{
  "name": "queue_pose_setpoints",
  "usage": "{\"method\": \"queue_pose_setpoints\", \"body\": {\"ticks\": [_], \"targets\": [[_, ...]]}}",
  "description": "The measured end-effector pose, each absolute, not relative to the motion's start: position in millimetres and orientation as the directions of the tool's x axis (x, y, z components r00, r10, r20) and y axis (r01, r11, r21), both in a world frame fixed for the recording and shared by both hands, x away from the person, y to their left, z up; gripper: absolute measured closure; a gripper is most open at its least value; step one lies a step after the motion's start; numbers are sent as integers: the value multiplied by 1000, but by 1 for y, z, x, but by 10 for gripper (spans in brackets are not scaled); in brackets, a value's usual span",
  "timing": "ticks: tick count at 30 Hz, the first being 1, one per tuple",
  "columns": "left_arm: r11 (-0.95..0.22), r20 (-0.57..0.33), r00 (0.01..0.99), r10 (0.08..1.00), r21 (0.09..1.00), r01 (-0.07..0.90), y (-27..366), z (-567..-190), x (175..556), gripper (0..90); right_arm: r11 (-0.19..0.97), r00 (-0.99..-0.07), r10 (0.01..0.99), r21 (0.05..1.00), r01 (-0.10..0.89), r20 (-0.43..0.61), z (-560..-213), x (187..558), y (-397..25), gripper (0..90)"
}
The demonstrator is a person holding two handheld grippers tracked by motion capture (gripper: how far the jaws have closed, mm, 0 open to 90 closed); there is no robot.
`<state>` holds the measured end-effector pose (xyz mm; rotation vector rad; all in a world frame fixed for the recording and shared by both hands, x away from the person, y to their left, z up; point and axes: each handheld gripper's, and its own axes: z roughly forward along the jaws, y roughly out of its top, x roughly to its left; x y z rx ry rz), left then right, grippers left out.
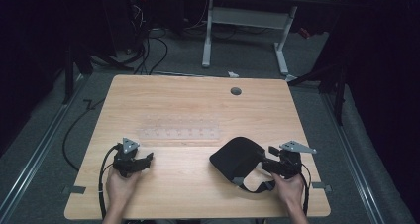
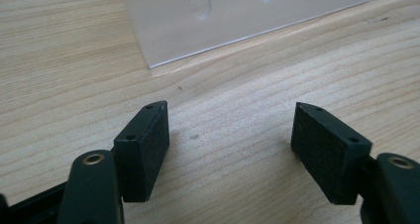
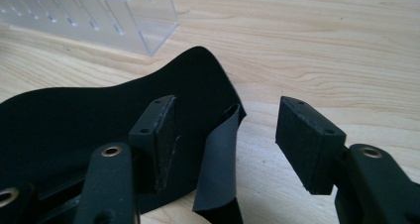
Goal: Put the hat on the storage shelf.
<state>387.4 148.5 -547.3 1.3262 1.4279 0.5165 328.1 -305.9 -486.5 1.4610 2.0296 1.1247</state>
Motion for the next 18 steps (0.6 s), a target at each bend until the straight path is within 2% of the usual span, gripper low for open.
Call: {"method": "queue_pose_setpoints", "body": {"ticks": [15, 18], "targets": [[288, -399, 188, 898, 853, 435, 148, -547, 387, 315, 131, -404, 894, 748, 651, 195, -506, 344, -299, 398], [288, -399, 188, 898, 853, 435, 148, -547, 387, 315, 138, -412, 889, 739, 659, 201, -510, 346, -296, 424]]}}
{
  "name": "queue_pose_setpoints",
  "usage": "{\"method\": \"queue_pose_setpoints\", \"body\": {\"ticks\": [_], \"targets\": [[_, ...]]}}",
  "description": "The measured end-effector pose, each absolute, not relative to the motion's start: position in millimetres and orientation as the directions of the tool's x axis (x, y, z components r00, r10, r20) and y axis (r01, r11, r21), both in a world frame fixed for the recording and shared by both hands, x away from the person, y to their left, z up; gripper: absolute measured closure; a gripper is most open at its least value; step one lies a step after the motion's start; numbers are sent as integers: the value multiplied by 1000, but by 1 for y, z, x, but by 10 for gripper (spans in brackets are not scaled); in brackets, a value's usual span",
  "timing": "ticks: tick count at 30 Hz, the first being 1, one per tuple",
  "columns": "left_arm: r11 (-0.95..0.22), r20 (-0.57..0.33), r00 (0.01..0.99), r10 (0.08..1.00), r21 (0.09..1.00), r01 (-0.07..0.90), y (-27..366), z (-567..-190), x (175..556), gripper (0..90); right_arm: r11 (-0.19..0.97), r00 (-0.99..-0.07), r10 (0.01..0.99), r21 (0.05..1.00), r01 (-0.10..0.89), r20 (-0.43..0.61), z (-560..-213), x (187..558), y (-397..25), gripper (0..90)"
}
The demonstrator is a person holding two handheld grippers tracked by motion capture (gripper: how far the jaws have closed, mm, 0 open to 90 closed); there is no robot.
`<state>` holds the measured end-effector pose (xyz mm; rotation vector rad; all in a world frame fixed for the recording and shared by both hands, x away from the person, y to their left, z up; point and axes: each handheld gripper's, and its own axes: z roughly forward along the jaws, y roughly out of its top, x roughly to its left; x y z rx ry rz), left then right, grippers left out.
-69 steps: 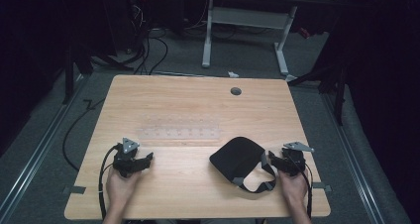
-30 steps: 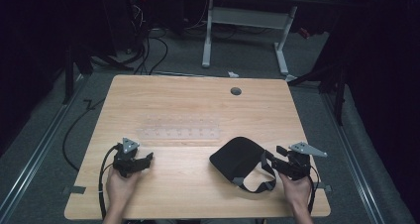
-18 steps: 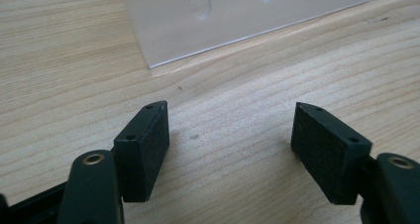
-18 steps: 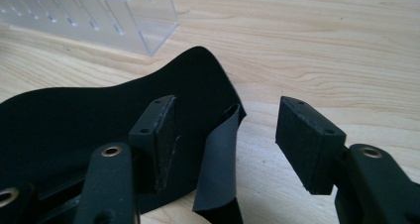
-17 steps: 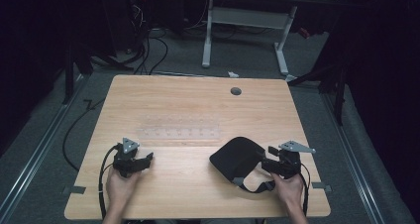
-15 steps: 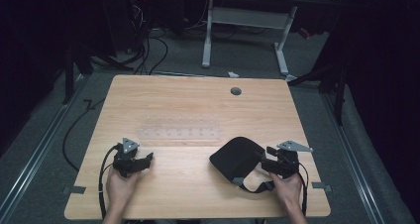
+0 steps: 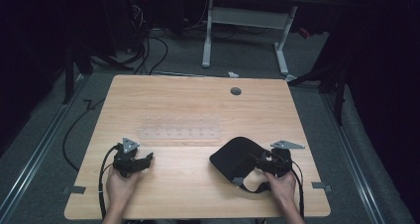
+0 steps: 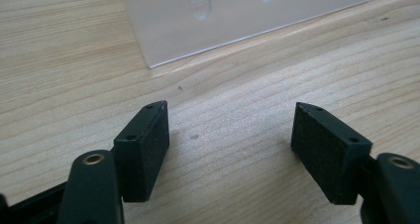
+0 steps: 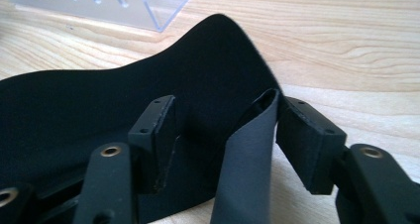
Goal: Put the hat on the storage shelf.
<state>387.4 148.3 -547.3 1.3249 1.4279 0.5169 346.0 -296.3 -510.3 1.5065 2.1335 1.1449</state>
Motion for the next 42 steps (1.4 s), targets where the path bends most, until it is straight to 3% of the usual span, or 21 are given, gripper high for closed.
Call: {"method": "queue_pose_setpoints", "body": {"ticks": [10, 15, 20, 26, 42], "targets": [[287, -398, 190, 898, 854, 434, 147, -547, 388, 313, 158, -445, 868, 724, 671, 222, -516, 346, -297, 587], [286, -398, 192, 897, 854, 434, 147, -547, 387, 312, 155, -481, 841, 740, 654, 249, -515, 337, -303, 759], [288, -398, 188, 898, 854, 434, 147, -547, 387, 300, 143, -518, 807, 757, 637, 284, -516, 330, -308, 842], [285, -396, 187, 899, 853, 437, 147, -547, 388, 293, 110, -535, 774, 758, 642, 340, -516, 328, -315, 864], [282, -396, 182, 900, 847, 450, 142, -548, 388, 191, 95, -544, 761, 769, 633, 354, -501, 325, -318, 868]]}}
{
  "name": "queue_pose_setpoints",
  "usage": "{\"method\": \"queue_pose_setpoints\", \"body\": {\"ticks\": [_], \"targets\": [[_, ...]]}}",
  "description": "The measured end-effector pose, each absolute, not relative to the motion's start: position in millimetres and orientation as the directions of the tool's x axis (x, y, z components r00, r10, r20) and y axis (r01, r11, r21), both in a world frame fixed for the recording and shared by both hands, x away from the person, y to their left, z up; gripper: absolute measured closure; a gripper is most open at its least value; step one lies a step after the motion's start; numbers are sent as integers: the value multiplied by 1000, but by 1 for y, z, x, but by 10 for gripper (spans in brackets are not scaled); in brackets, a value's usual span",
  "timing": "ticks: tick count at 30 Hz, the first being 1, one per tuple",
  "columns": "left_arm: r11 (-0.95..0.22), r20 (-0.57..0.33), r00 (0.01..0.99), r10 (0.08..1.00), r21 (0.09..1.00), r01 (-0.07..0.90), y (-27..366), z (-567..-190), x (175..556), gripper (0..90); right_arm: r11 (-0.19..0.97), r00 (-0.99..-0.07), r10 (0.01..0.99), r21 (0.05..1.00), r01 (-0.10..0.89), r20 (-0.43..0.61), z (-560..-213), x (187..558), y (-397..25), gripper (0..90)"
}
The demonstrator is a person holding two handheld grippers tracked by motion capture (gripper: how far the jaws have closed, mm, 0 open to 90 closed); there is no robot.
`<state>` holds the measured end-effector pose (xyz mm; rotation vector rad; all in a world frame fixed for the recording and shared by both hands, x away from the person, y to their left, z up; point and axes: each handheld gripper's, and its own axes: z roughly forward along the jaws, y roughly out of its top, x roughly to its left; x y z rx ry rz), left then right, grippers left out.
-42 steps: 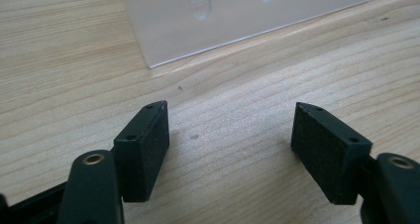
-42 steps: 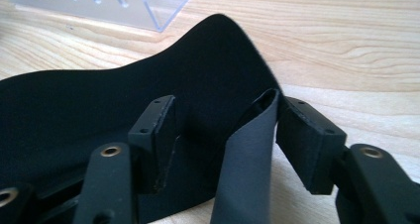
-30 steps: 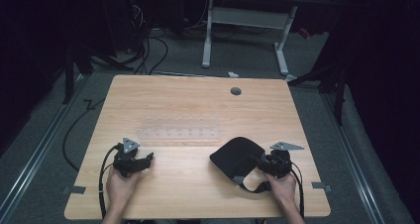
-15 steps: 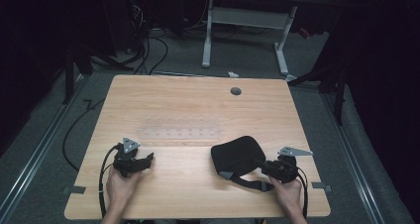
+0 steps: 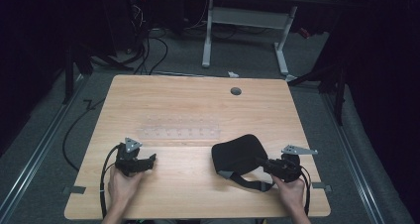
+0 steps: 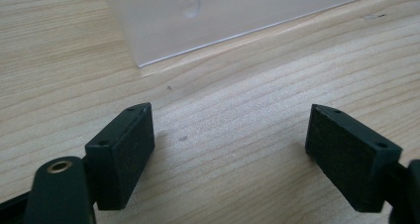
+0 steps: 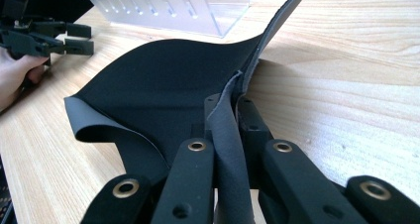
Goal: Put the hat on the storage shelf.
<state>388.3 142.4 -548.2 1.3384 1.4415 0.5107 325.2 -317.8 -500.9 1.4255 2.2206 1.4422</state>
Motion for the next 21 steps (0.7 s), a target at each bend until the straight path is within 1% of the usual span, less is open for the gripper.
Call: {"method": "queue_pose_setpoints", "body": {"ticks": [2, 3, 5, 9, 11, 15, 16, 21], "targets": [[282, -397, 183, 899, 847, 451, 143, -548, 388, 189, 90, -541, 764, 774, 627, 350, -500, 324, -317, 868], [280, -396, 187, 899, 848, 451, 143, -548, 389, 190, 77, -546, 764, 792, 606, 344, -495, 319, -316, 868], [278, -396, 190, 898, 848, 452, 143, -548, 388, 206, 75, -553, 761, 800, 596, 340, -494, 315, -317, 868], [267, -391, 214, 895, 854, 446, 142, -548, 383, 236, 74, -543, 759, 781, 620, 359, -493, 318, -320, 868], [264, -393, 225, 891, 855, 446, 142, -547, 383, 243, 75, -545, 764, 791, 607, 346, -490, 317, -321, 868], [261, -392, 237, 889, 859, 441, 142, -547, 380, 260, 40, -540, 753, 792, 609, 377, -487, 317, -325, 869], [241, -369, 241, 897, 868, 434, 141, -548, 378, 263, 33, -539, 751, 794, 607, 380, -486, 317, -325, 869], [232, -373, 270, 888, 869, 438, 134, -546, 374, 271, 47, -560, 744, 808, 587, 363, -477, 318, -323, 869]]}}
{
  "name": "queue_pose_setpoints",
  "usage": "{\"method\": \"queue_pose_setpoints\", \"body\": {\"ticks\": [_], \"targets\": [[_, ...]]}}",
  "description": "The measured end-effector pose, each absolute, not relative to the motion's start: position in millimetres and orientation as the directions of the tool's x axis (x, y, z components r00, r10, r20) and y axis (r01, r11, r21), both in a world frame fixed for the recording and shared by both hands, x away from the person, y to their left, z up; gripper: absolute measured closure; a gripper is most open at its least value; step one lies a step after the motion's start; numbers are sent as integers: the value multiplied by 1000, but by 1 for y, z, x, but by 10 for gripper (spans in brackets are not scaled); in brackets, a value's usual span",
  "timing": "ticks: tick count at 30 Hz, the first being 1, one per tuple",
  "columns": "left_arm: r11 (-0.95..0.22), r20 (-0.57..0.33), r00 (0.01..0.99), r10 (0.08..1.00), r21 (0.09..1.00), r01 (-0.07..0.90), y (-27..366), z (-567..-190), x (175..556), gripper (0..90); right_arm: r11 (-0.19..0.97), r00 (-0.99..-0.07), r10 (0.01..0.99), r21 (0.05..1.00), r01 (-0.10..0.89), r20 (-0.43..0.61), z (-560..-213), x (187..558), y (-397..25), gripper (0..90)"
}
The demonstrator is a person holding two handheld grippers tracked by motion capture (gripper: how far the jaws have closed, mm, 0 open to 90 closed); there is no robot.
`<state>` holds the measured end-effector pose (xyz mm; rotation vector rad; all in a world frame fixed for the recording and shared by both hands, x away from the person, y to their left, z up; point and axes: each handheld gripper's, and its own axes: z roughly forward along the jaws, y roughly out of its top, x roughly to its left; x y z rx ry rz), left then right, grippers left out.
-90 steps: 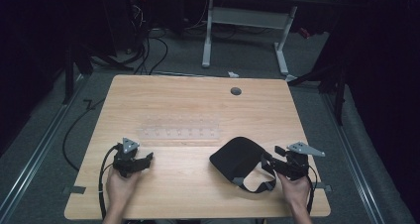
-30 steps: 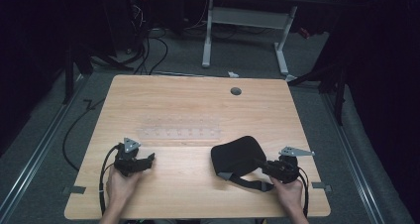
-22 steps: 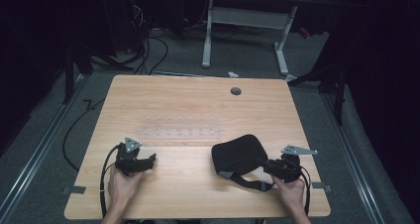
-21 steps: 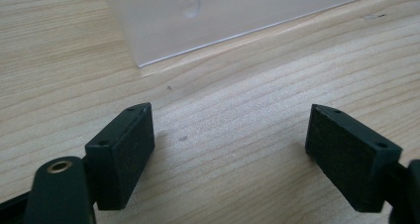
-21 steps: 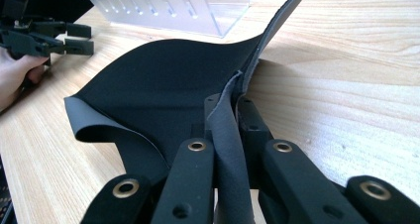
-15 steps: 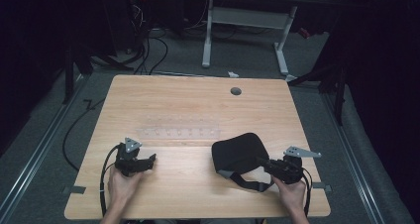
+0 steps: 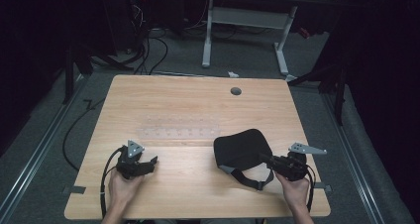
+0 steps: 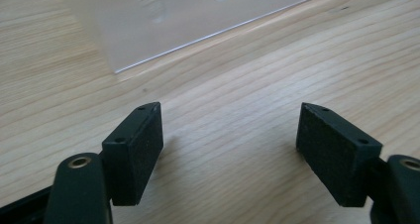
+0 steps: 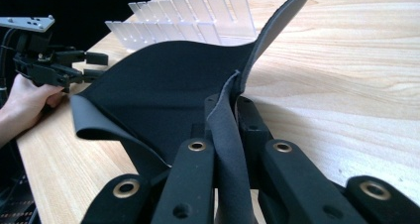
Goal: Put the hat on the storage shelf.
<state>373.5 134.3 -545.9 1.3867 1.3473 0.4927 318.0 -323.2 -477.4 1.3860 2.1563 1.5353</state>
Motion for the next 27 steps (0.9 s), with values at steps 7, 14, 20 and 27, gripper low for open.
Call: {"method": "queue_pose_setpoints", "body": {"ticks": [7, 14, 20, 27], "targets": [[186, -375, 373, 849, 872, 452, 112, -539, 360, 284, 42, -571, 731, 811, 584, 374, -469, 319, -320, 869], [162, -390, 462, 796, 874, 458, 94, -524, 350, 283, 52, -576, 722, 800, 597, 383, -466, 322, -313, 868], [160, -423, 544, 724, 871, 465, 73, -505, 338, 282, 83, -599, 706, 796, 599, 377, -462, 326, -303, 868], [142, -401, 603, 689, 891, 431, 61, -489, 328, 280, 103, -618, 691, 795, 597, 375, -458, 330, -291, 868]]}}
